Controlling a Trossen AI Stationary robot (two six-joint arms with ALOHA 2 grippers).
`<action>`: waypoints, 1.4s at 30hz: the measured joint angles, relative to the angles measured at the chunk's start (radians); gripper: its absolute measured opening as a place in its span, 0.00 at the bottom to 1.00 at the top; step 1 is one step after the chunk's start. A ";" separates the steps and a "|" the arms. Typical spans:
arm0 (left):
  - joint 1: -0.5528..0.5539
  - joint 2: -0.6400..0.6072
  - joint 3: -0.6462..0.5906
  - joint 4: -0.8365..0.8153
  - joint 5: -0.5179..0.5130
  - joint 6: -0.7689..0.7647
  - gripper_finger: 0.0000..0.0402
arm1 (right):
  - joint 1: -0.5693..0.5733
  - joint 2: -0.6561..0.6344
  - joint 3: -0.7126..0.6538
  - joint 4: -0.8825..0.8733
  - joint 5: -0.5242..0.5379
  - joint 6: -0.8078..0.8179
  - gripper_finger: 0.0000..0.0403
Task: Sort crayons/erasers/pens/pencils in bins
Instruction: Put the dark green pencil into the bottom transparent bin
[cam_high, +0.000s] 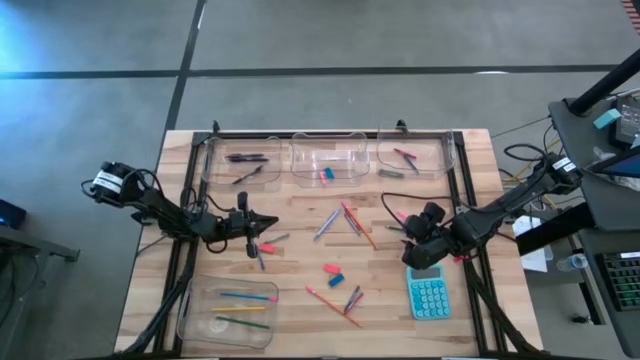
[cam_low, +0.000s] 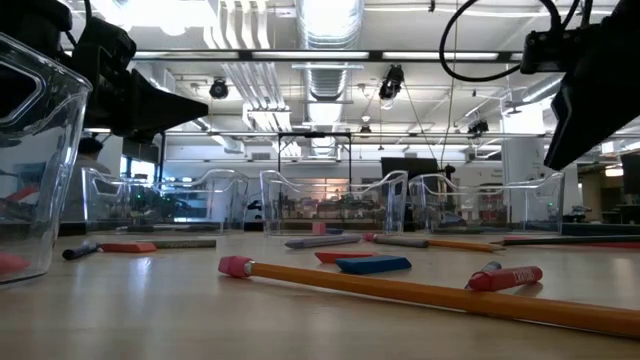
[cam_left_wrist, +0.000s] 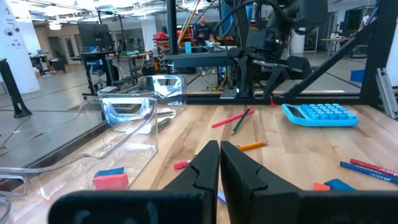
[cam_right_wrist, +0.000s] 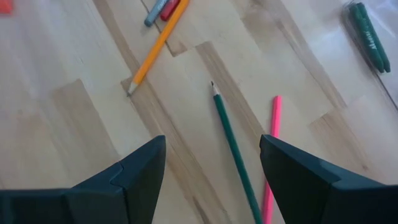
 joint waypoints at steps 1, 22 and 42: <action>0.000 0.000 0.000 0.000 0.000 0.000 0.00 | 0.000 0.000 -0.004 0.000 -0.004 -0.014 0.62; 0.000 0.000 0.000 0.000 0.000 0.000 0.00 | -0.240 0.000 -0.118 0.010 -0.233 -0.201 0.62; 0.000 0.000 0.000 0.000 0.000 0.000 0.00 | -0.284 0.000 -0.225 0.162 -0.237 -0.217 0.58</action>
